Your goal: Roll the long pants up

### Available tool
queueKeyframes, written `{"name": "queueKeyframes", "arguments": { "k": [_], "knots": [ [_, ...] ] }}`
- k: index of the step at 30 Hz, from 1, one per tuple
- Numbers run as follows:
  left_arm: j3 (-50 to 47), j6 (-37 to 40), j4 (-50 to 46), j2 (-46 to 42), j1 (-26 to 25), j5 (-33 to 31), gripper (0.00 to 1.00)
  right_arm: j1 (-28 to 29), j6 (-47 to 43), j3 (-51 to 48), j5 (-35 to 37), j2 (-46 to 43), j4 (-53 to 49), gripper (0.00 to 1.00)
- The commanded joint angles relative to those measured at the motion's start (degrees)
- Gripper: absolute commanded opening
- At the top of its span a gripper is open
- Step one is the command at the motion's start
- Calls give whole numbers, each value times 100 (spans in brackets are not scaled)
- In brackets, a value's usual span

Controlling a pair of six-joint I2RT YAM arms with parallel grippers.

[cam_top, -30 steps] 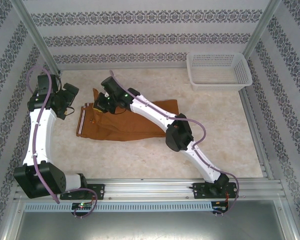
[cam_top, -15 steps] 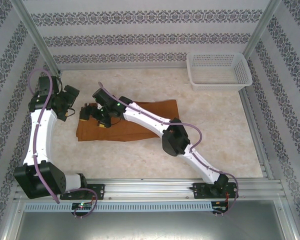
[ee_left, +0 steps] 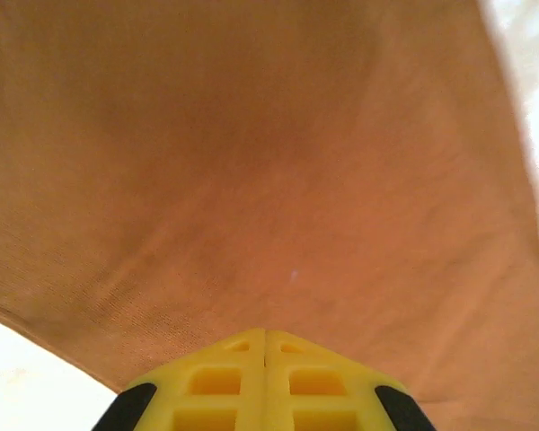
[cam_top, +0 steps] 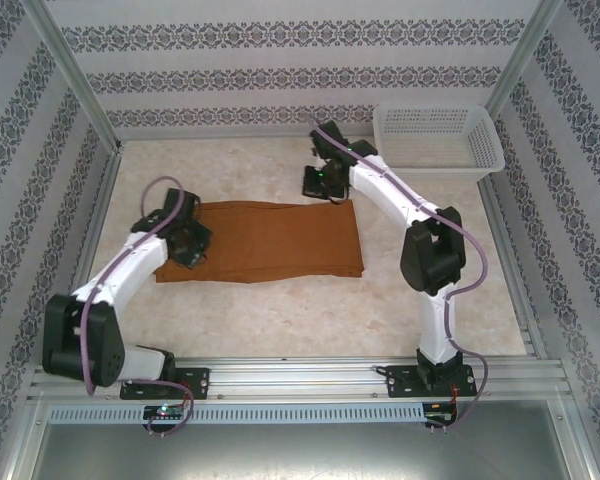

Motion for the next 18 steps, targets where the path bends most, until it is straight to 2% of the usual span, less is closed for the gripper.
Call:
{"name": "queueKeyframes", "arguments": {
  "k": [1, 4, 9, 18],
  "knots": [
    [305, -622, 503, 634, -363, -677, 0, 80, -567, -678, 180, 70, 326, 0],
    [806, -575, 515, 1381, -527, -767, 0, -13, -645, -1146, 2, 202, 780, 0],
    [1805, -221, 249, 2479, -715, -851, 0, 132, -564, -1534, 43, 378, 780, 0],
    [3426, 544, -187, 4108, -769, -732, 0, 1122, -265, -2880, 395, -229, 944, 0]
  ]
}}
